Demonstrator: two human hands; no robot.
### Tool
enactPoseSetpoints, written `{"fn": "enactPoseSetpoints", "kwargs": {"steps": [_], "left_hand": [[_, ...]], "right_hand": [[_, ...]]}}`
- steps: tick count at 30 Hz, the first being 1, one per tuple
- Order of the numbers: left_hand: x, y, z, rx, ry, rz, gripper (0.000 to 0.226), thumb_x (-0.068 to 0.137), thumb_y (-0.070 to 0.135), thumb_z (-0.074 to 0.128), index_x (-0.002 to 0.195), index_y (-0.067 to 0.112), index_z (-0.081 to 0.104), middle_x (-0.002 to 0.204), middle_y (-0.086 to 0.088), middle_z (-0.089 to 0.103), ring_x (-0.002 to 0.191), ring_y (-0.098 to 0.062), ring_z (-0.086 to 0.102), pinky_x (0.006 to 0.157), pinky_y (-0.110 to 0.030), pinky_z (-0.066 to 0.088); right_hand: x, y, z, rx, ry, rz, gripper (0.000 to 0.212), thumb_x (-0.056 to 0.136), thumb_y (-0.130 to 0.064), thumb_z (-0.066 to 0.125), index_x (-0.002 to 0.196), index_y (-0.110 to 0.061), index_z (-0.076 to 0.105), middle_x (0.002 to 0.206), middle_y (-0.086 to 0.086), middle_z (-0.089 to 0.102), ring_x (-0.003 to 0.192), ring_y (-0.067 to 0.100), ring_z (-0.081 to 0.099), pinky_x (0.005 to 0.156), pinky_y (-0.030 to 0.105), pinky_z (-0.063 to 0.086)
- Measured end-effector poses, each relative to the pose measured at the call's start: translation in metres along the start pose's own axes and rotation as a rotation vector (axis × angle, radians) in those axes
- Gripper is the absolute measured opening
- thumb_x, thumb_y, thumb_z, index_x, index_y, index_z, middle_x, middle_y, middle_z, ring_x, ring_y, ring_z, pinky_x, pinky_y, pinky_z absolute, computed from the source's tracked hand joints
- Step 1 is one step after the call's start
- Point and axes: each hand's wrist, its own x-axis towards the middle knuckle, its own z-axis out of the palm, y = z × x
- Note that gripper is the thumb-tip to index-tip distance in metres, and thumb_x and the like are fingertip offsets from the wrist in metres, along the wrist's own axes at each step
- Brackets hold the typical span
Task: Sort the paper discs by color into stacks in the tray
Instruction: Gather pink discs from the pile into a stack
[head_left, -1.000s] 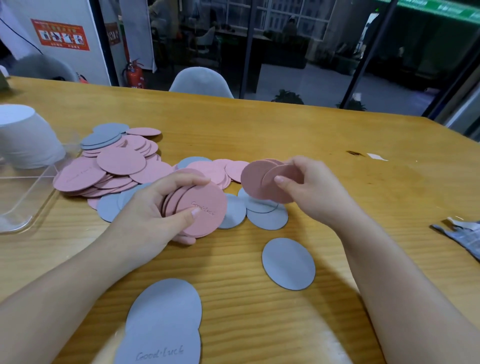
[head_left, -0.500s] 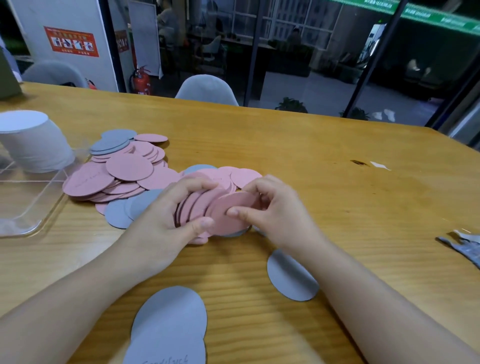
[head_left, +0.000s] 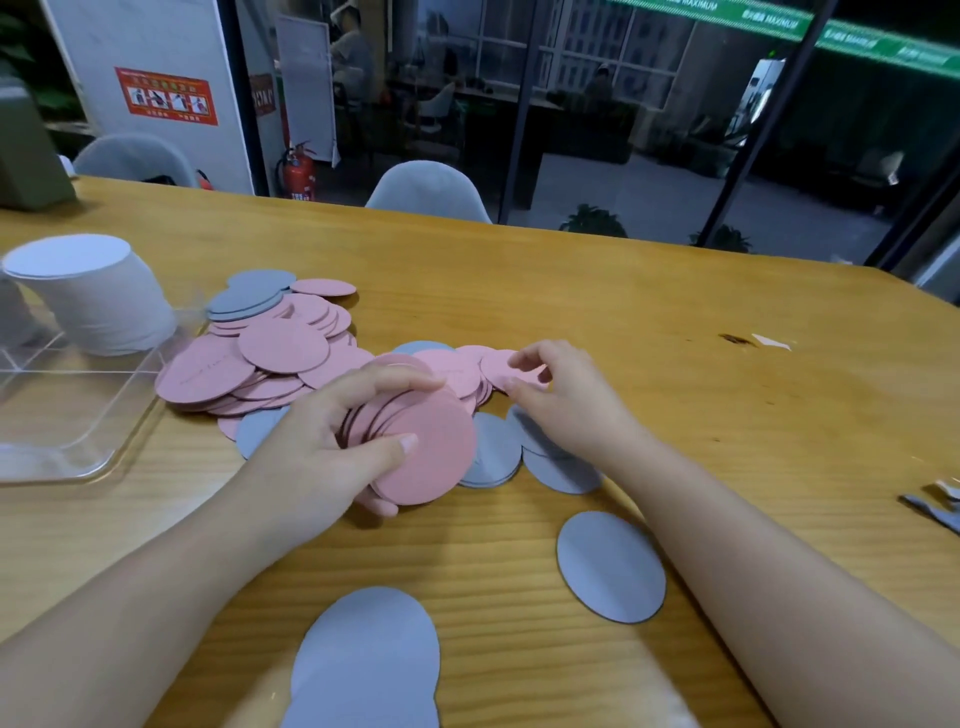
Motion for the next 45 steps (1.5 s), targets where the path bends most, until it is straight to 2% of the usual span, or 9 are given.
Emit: {"fn": "enactPoseSetpoints", "kwargs": {"steps": [4,8,15,21,28,31,35,40,45], "left_hand": [[0.001,0.005,-0.006,-0.016,0.057,-0.029,0.037,0.064,0.014,0.062,0.086,0.041,0.073,0.103,0.025,0.063,0.081,-0.011,0.065,0.045,-0.035,0.055],[0.003,0.006,-0.010,-0.036,0.140,-0.056,0.037,0.065,0.010,0.066,0.083,0.043,0.072,0.104,0.026,0.063,0.084,-0.012,0.065,0.045,-0.036,0.056],[0.010,0.006,-0.015,-0.064,0.376,-0.086,0.054,0.083,-0.007,0.058,0.078,0.045,0.071,0.105,0.010,0.062,0.078,-0.028,0.067,0.041,-0.029,0.054],[0.011,0.006,-0.017,-0.084,0.401,-0.116,0.047,0.084,-0.007,0.058,0.084,0.038,0.069,0.105,0.007,0.061,0.076,-0.023,0.066,0.042,-0.030,0.054],[0.012,0.009,-0.022,-0.095,0.427,-0.120,0.049,0.083,-0.005,0.058,0.084,0.043,0.069,0.106,0.019,0.059,0.092,-0.025,0.064,0.044,-0.028,0.055],[0.012,0.010,-0.024,-0.100,0.428,-0.117,0.050,0.084,-0.004,0.058,0.083,0.044,0.069,0.108,0.021,0.059,0.095,-0.027,0.064,0.044,-0.028,0.055],[0.013,0.011,-0.024,-0.092,0.427,-0.117,0.053,0.083,-0.005,0.058,0.079,0.047,0.069,0.107,0.022,0.058,0.094,-0.025,0.064,0.043,-0.028,0.054],[0.012,0.011,-0.024,-0.100,0.425,-0.115,0.053,0.083,-0.005,0.057,0.078,0.047,0.069,0.105,0.024,0.058,0.091,-0.023,0.064,0.043,-0.027,0.054],[0.013,0.011,-0.025,-0.096,0.431,-0.108,0.051,0.083,-0.005,0.057,0.081,0.045,0.068,0.108,0.024,0.057,0.088,-0.020,0.065,0.043,-0.027,0.054]], "right_hand": [[0.021,-0.004,-0.004,-0.238,-0.123,0.093,0.057,0.093,-0.042,0.049,0.140,-0.013,0.037,0.140,0.006,0.044,0.130,0.025,0.029,0.105,0.030,0.023],[0.038,-0.003,-0.006,-0.274,-0.237,0.204,0.069,0.088,-0.045,0.057,0.144,-0.015,0.031,0.138,0.006,0.047,0.130,0.028,0.028,0.104,0.034,0.030],[0.039,-0.004,-0.012,-0.229,-0.070,0.109,0.022,0.094,-0.017,0.051,0.111,-0.013,0.063,0.113,0.012,0.060,0.113,0.030,0.048,0.094,0.036,0.040],[0.033,-0.033,-0.026,0.004,-0.202,0.002,0.013,0.099,-0.019,0.040,0.103,-0.020,0.052,0.097,-0.005,0.055,0.088,0.013,0.051,0.065,0.021,0.041],[0.035,-0.057,0.002,-0.080,-0.357,-0.020,0.031,0.100,-0.019,0.036,0.130,-0.014,0.045,0.129,0.006,0.046,0.121,0.021,0.038,0.093,0.028,0.032],[0.033,-0.057,0.007,-0.058,-0.466,0.000,0.039,0.098,-0.019,0.038,0.137,-0.022,0.040,0.139,0.000,0.043,0.126,0.016,0.040,0.089,0.023,0.033],[0.026,-0.058,0.006,-0.149,-0.502,-0.062,0.050,0.092,-0.019,0.048,0.140,-0.026,0.036,0.142,-0.005,0.040,0.128,0.015,0.038,0.093,0.025,0.040],[0.017,-0.066,-0.001,-0.227,-0.569,-0.158,0.062,0.086,-0.014,0.051,0.142,-0.030,0.032,0.144,-0.009,0.036,0.132,0.012,0.030,0.094,0.021,0.029],[0.014,-0.067,0.004,-0.312,-0.585,-0.223,0.064,0.082,-0.021,0.057,0.140,-0.033,0.032,0.142,-0.008,0.036,0.131,0.015,0.027,0.104,0.037,0.035]]}}
